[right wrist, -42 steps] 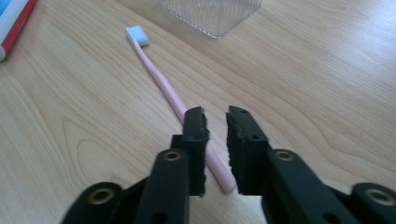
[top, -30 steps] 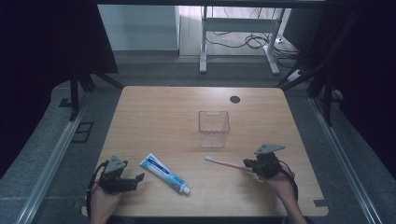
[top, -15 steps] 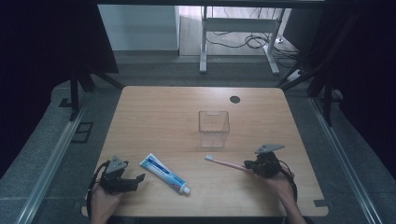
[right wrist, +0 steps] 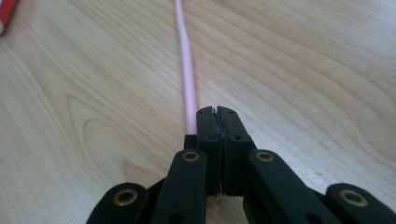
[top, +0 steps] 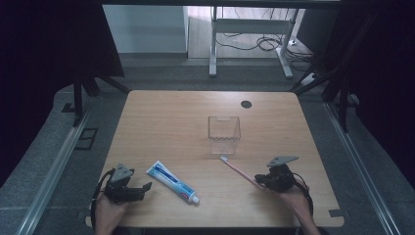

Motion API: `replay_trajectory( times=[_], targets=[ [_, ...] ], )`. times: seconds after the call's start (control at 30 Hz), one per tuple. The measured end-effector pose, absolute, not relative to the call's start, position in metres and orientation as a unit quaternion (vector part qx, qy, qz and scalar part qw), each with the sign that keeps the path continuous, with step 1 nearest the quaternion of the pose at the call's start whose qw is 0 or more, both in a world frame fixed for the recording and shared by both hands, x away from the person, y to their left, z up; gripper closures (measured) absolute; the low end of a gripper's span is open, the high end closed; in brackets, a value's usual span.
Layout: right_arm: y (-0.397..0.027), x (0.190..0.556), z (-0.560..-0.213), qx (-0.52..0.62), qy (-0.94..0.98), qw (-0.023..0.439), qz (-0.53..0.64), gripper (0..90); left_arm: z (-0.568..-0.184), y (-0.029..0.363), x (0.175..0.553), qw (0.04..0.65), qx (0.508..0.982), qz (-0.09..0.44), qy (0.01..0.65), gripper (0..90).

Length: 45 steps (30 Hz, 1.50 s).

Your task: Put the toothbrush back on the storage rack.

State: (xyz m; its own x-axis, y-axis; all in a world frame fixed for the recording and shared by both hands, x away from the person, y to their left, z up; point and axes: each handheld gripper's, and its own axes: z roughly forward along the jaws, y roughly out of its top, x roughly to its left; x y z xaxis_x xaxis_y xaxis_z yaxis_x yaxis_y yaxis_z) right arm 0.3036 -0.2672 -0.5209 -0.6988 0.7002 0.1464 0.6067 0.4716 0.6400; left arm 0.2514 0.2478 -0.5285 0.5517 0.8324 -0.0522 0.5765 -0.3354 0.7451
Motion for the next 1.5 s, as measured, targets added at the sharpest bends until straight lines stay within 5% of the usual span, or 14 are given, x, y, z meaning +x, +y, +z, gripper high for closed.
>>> replay_trajectory(
  times=[0.3,1.07,1.5],
  targets=[
    [-0.268,0.297,-0.518,0.376,0.858,0.070,0.344,86.8,-0.528,0.248,0.251,0.369,0.800,0.173,0.440,13.7],
    [-0.243,0.314,-0.492,0.340,0.895,0.064,0.282,66.2,-0.527,0.247,0.250,0.373,0.800,0.176,0.436,13.7],
    [-0.212,0.333,-0.489,0.303,0.929,0.051,0.208,66.5,-0.528,0.242,0.251,0.369,0.812,0.167,0.419,13.3]
  ],
)
